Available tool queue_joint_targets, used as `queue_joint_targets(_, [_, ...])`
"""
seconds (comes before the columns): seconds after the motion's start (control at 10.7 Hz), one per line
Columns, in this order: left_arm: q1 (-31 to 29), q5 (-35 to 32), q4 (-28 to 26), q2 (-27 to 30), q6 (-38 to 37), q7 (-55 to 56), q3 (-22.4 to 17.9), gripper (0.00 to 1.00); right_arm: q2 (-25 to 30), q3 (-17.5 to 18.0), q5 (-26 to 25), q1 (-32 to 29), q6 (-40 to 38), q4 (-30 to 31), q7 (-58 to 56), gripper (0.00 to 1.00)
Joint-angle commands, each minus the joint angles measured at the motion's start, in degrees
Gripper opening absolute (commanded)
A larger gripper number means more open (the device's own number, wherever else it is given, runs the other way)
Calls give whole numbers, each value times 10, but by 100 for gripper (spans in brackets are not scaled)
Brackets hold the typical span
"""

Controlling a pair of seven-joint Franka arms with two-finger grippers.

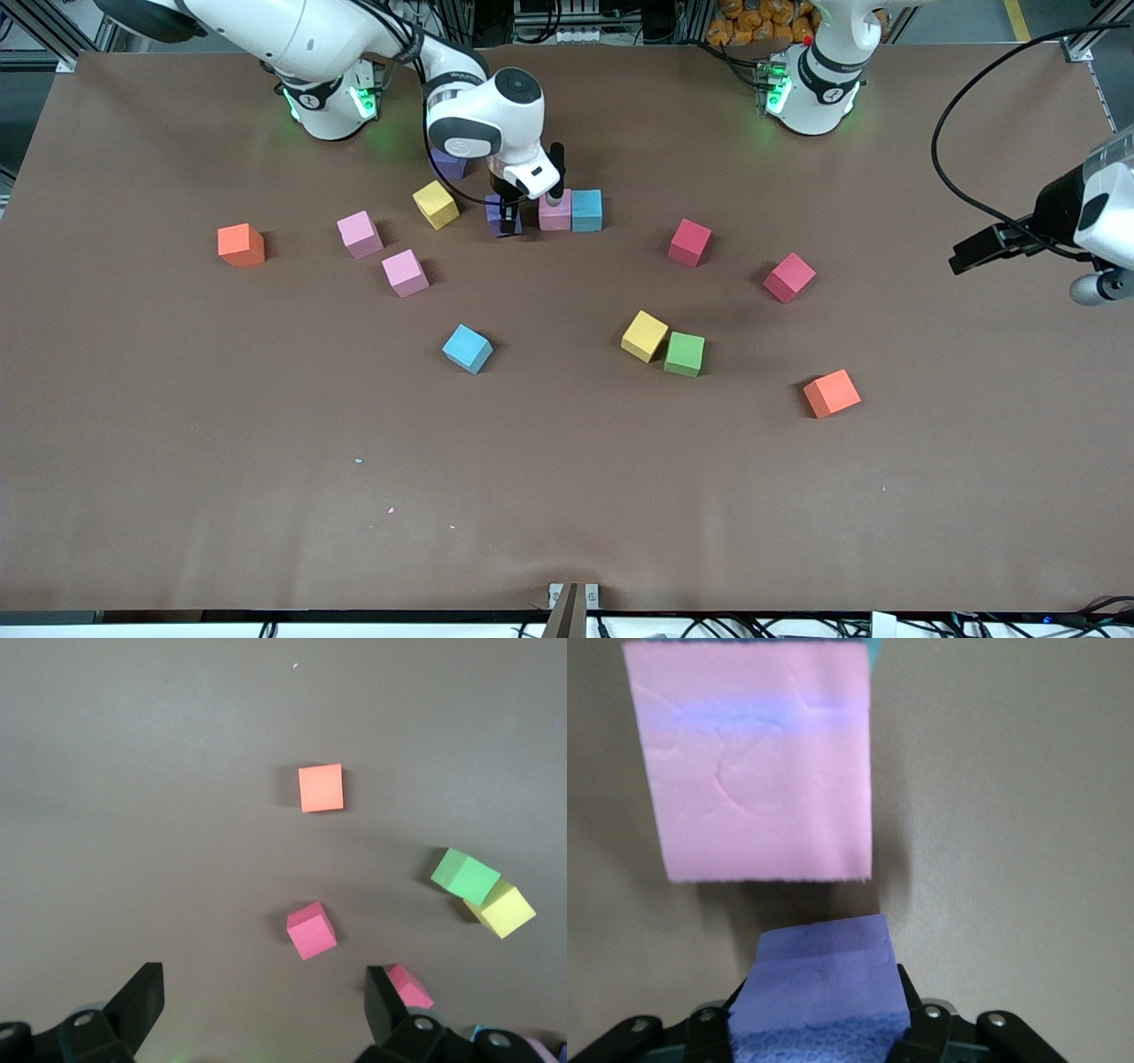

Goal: Arrange 11 blocks into digit 3
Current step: 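Place the blue block beside the pink block with the right gripper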

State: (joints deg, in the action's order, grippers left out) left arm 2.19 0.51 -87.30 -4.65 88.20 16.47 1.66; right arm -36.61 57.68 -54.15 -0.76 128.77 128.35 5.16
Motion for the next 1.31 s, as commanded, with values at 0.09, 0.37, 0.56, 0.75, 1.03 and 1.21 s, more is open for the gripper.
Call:
queue_joint_targets(0.09, [48,-9,-12,21,-13,-36,-30,100,-21,-9,-13,27,-15,-30,-4,0])
queue_joint_targets(0.37, [63,-28,-10,28,-15,-36,-35,100,-41,-12,-7,37,-26,-50,0,0])
queue_joint_targets(0.56, [58,-21,-8,28,-14,-35,-34,100,-50,-18,-7,44,-27,-58,2,0])
queue_joint_targets(0.75, [56,-20,-5,28,-13,-35,-34,100,-59,-19,-6,53,-28,-65,3,0])
queue_joint_targets(1.03, [56,-20,-8,28,-14,-35,-35,100,-62,-20,-4,55,-28,-66,4,0])
queue_joint_targets(1.21, [56,-23,-8,28,-13,-35,-35,100,-62,-20,-1,55,-29,-65,5,0])
